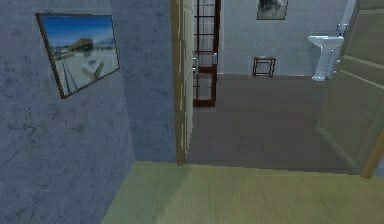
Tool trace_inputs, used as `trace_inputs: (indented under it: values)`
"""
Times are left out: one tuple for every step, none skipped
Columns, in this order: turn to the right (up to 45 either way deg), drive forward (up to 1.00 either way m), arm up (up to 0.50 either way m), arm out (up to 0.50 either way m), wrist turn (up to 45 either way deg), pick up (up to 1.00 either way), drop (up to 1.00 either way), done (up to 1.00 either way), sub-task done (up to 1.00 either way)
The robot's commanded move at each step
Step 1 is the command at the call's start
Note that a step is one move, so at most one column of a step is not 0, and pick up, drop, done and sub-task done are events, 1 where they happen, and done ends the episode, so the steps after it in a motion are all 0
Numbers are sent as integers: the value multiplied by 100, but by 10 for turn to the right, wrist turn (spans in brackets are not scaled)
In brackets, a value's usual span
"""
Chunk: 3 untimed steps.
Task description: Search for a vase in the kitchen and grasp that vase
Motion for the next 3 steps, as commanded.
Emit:
trace_inputs:
  values:
    - [0, 0, 0, 28, 0, 0, 0, 0, 0]
    - [0, 0, 0, 0, 450, 0, 0, 0, 0]
    - [0, 0, 0, 0, 450, 0, 0, 0, 0]
